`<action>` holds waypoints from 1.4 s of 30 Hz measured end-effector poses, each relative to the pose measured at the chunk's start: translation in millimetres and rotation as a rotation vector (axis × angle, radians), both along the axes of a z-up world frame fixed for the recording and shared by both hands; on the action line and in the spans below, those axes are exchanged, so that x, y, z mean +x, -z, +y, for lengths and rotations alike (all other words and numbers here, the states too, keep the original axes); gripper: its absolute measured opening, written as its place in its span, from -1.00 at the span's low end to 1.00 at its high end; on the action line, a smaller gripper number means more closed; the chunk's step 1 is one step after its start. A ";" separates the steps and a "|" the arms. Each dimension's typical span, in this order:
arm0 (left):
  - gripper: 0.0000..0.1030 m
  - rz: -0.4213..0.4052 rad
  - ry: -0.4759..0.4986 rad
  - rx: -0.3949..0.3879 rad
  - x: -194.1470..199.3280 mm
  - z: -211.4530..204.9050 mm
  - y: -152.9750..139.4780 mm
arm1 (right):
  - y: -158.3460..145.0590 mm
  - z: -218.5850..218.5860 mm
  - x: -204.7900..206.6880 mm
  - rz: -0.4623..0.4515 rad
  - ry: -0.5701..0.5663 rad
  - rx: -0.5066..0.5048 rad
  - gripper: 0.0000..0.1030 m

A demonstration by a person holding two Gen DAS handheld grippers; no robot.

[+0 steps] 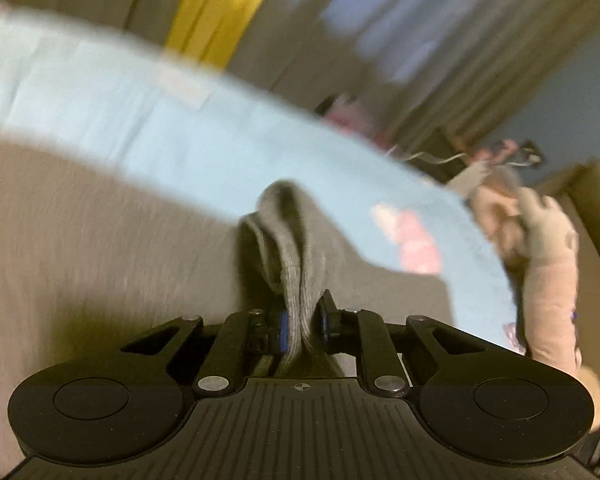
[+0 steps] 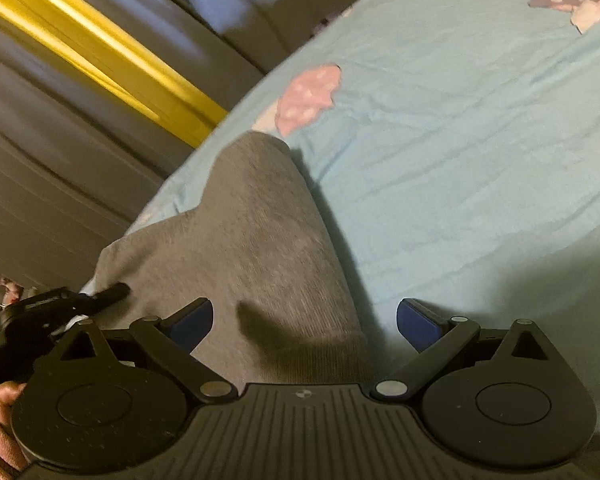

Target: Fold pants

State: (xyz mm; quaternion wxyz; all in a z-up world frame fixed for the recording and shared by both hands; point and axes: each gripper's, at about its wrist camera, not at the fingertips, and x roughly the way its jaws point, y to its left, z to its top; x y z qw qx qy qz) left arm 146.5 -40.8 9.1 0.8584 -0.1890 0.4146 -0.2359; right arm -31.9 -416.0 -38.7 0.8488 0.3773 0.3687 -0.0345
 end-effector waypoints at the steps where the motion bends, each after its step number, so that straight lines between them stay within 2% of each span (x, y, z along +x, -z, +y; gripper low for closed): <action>1: -0.65 -0.022 0.007 0.006 -2.9 2.5 -5.1 | -0.7 1.1 -0.1 -0.009 -0.006 -0.001 0.91; 3: -0.59 -0.006 -0.019 0.039 -1.8 9.9 -6.7 | -0.3 4.4 1.7 -0.008 -0.024 -0.009 0.92; 4: -0.44 0.009 -0.047 0.068 1.2 13.6 -2.2 | -0.3 5.9 3.1 -0.006 -0.028 -0.016 0.92; 6: -0.31 0.050 -0.161 0.217 5.1 27.0 8.6 | -1.1 8.2 4.5 -0.008 -0.033 -0.027 0.90; 7: -0.30 0.061 -0.188 0.256 5.3 34.5 10.5 | -1.6 9.0 4.3 -0.012 -0.034 -0.031 0.88; 8: -0.27 0.070 -0.179 0.233 2.3 43.3 10.1 | -2.4 9.3 3.7 -0.016 -0.035 -0.035 0.83; 10: 0.09 0.102 -0.124 0.133 -7.8 53.6 8.8 | -5.7 10.1 0.4 -0.030 -0.032 -0.049 0.69; 11: 0.12 0.104 -0.091 0.096 -17.1 56.9 7.4 | -8.2 10.4 -1.9 -0.043 -0.029 -0.057 0.53; 12: 0.15 0.100 -0.068 0.092 -25.3 56.2 6.8 | -10.3 11.1 -3.3 -0.058 -0.029 -0.065 0.30; 15: 0.38 0.102 -0.011 0.113 -50.7 48.0 13.8 | -13.5 16.5 -2.5 -0.045 -0.020 -0.120 0.02; 16: 0.37 0.114 -0.005 0.134 -55.4 42.9 20.2 | -13.9 18.4 -1.7 -0.040 -0.019 -0.139 -0.02; 17: 0.34 0.134 -0.011 0.164 -59.4 35.2 28.6 | -14.9 20.8 -1.3 -0.036 -0.017 -0.163 -0.16; 18: 0.16 0.157 -0.029 0.210 -63.7 31.8 37.8 | -16.0 22.7 -0.6 -0.031 -0.017 -0.184 -0.25; 21: 0.07 0.090 -0.040 0.279 -75.9 22.0 39.7 | -19.6 26.6 -1.1 -0.028 -0.010 -0.242 -0.39; 23: -0.05 0.082 -0.035 0.297 -81.2 20.2 35.6 | -24.5 27.7 -4.7 -0.046 0.015 -0.280 -0.47; 26: -0.10 0.094 -0.046 0.295 -85.0 25.2 31.5 | -34.2 34.4 -10.2 -0.091 0.016 -0.337 -0.47; 29: -0.15 0.083 -0.052 0.303 -92.8 27.6 30.0 | -36.8 43.4 -7.7 -0.103 -0.044 -0.360 -0.47; 32: -0.18 0.059 -0.045 0.336 -96.6 22.8 31.6 | -32.2 53.4 2.3 -0.048 -0.098 -0.392 -0.47; 36: -0.18 0.039 -0.043 0.374 -102.9 18.8 28.6 | -25.6 57.2 9.9 0.013 -0.105 -0.422 -0.47; 38: 0.00 0.035 -0.052 0.386 -105.6 20.4 27.4 | -24.5 57.7 10.2 0.031 -0.097 -0.433 -0.47; 39: 0.21 0.035 -0.074 0.397 -107.1 22.8 26.6 | -24.8 58.0 9.1 0.037 -0.092 -0.441 -0.46; 40: 0.33 0.033 -0.107 0.401 -109.4 27.3 25.1 | -25.3 59.0 8.9 0.042 -0.087 -0.453 -0.46; 42: 0.43 0.047 -0.176 0.380 -113.4 39.8 21.4 | -27.1 61.1 7.6 0.052 -0.074 -0.479 -0.33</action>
